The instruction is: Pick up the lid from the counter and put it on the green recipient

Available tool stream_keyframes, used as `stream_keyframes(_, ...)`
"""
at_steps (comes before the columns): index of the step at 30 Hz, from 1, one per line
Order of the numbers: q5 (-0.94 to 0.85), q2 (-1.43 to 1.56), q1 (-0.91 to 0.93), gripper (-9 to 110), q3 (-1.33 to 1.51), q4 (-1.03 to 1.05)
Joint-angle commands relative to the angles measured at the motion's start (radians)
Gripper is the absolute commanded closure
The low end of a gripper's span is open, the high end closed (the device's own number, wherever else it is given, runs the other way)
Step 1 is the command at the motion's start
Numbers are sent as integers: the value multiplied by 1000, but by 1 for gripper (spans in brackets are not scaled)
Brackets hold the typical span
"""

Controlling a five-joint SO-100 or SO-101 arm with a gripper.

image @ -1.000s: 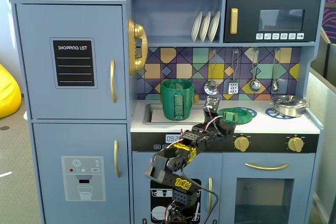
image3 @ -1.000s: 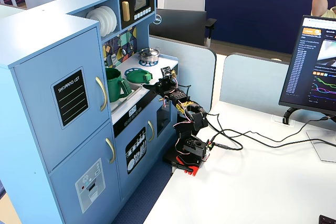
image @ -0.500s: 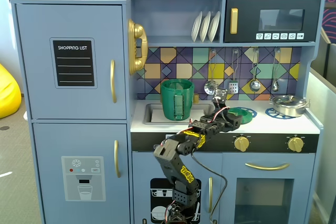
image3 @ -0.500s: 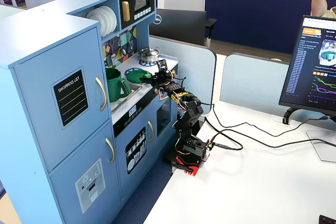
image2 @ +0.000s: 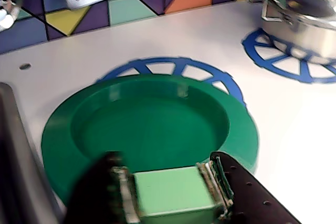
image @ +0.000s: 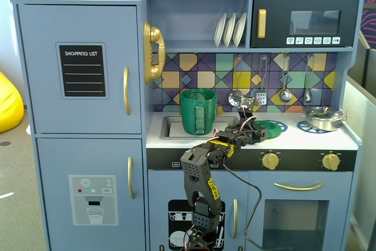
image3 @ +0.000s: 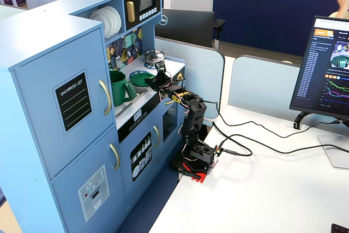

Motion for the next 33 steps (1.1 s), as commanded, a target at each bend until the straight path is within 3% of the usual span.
stream_keyframes(1,12,15,-35,101,-104,-60)
stream_keyframes(12,41,124,-84,101,-428,222)
stream_keyframes(22,55,210,-239,101,-624,456)
stream_keyframes(33,48,215,-405,101,-644,557)
